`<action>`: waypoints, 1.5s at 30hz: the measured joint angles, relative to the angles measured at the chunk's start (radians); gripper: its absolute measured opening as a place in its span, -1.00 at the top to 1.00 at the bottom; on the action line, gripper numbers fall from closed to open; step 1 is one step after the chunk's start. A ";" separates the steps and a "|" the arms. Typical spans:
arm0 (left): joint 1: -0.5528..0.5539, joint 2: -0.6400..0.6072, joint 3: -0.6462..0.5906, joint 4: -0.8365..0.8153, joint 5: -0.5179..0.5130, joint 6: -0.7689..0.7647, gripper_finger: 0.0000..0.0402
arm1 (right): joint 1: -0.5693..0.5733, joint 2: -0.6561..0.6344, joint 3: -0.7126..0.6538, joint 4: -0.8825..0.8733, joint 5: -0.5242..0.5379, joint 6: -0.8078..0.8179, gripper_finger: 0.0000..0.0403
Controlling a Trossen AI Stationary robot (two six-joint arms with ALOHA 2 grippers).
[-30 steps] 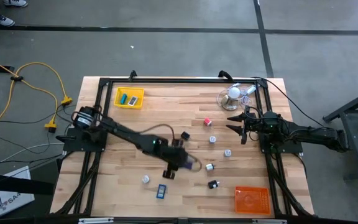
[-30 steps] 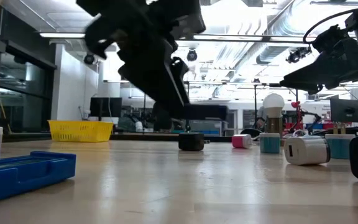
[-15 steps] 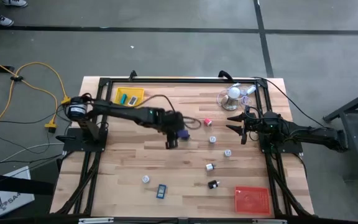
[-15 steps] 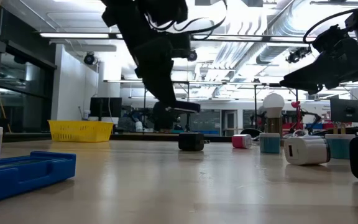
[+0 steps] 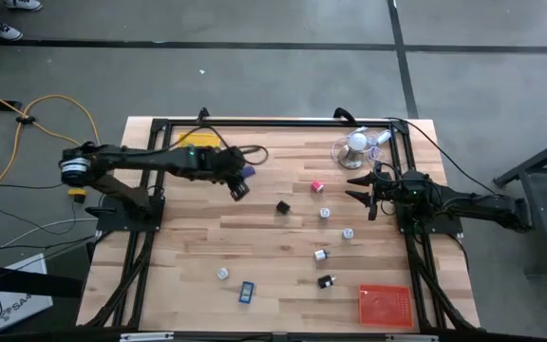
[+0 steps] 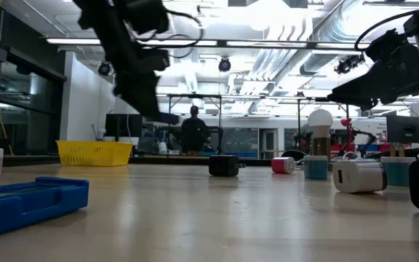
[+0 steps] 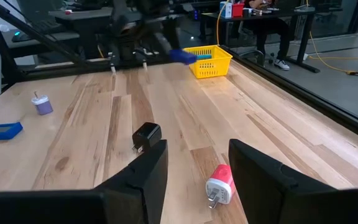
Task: Pick & Place Office items
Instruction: Put the dark blue digital timer into the yellow bin
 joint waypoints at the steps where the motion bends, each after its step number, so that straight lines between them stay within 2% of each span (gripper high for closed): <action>1: 0.011 -0.021 -0.009 -0.025 -0.023 -0.031 0.21 | 0.000 0.000 0.000 0.000 0.000 0.000 0.22; 9: 0.105 -0.131 -0.024 -0.237 -0.153 -0.254 0.21 | 0.000 0.000 0.000 0.000 0.000 0.000 0.22; 14: 0.173 -0.140 -0.024 -0.329 -0.165 -0.363 0.21 | 0.000 0.000 0.000 0.000 0.000 0.000 0.22; 26: 0.323 -0.139 -0.110 -0.305 -0.160 -0.499 0.19 | 0.000 0.000 0.000 -0.001 0.000 0.000 0.22; 34: 0.418 -0.109 -0.125 -0.198 -0.156 -0.449 0.18 | 0.000 0.000 0.000 -0.001 0.000 0.000 0.22; 45: 0.520 0.063 -0.124 -0.097 -0.066 -0.385 0.17 | 0.000 0.000 0.000 -0.002 0.000 0.000 0.22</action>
